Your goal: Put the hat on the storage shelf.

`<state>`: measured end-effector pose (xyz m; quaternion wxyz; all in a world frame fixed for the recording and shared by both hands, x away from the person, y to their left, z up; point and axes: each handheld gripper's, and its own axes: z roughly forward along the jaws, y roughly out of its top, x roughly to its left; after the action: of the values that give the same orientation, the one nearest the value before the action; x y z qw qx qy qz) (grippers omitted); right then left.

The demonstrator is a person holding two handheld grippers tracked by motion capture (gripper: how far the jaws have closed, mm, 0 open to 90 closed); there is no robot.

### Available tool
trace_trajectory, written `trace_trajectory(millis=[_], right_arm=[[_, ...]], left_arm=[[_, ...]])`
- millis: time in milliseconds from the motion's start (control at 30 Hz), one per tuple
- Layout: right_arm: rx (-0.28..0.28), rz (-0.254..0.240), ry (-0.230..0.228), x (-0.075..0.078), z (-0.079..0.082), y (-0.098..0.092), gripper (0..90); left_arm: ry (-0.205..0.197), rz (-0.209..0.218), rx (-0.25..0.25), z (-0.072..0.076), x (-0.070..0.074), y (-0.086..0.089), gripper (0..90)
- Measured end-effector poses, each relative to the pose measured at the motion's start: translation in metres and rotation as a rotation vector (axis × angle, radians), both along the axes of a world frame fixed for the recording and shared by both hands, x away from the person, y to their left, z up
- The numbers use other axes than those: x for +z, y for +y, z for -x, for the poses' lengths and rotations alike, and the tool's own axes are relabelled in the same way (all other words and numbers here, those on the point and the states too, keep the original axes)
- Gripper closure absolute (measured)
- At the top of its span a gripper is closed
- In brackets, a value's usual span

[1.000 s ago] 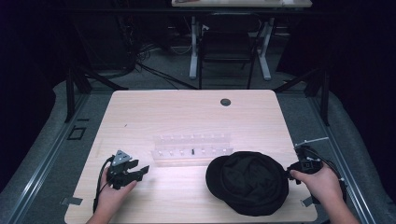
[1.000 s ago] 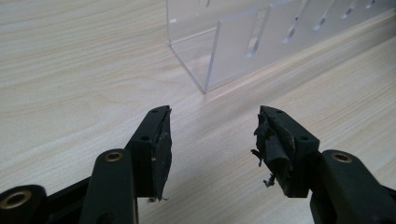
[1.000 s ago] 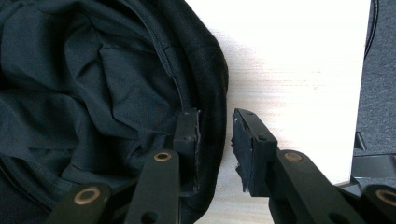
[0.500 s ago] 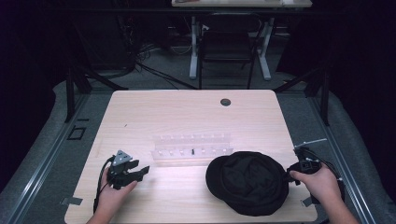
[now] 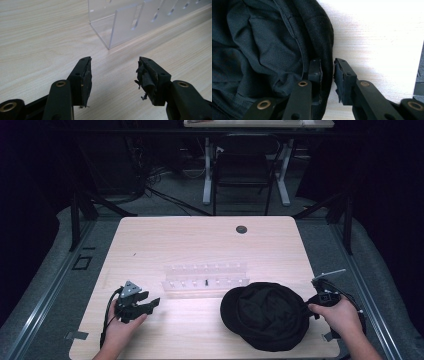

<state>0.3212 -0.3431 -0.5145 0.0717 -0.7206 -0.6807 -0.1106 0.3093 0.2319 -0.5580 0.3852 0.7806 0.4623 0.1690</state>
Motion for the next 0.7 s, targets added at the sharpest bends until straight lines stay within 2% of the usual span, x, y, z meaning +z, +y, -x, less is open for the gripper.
trace_trajectory(millis=[200,333,367,400,433,467,633,700], right_arm=[[0.005,0.009,0.013,-0.0048,-0.0011,0.0015,74.8],[-0.013,-0.001,0.017,-0.0083,-0.0016,0.0020,74.0],[0.002,0.000,0.034,-0.0078,-0.0025,0.0011,74.1],[0.002,0.001,0.033,-0.0082,-0.0026,0.0010,74.1],[-0.017,-0.003,0.017,-0.0098,-0.0022,0.0018,74.6],[0.005,0.009,0.042,-0.0079,-0.0032,0.0013,75.1],[-0.006,0.005,0.036,-0.0095,-0.0037,0.0045,79.4],[0.009,-0.004,0.045,-0.0093,-0.0043,0.0037,81.7]], left_arm=[[0.003,-0.003,-0.003,0.0001,0.0006,-0.0003,45.3],[0.003,-0.004,-0.003,0.0002,0.0005,-0.0004,45.3],[0.003,-0.003,-0.004,0.0002,0.0006,-0.0004,45.3],[0.003,-0.002,-0.003,0.0002,0.0006,-0.0004,45.3],[0.003,-0.002,-0.003,0.0002,0.0007,-0.0004,45.3],[0.003,-0.005,-0.004,0.0002,0.0009,-0.0001,45.3],[0.004,-0.003,-0.004,0.0004,0.0009,-0.0002,45.4],[0.004,-0.003,-0.004,0.0003,0.0009,-0.0003,45.3]])
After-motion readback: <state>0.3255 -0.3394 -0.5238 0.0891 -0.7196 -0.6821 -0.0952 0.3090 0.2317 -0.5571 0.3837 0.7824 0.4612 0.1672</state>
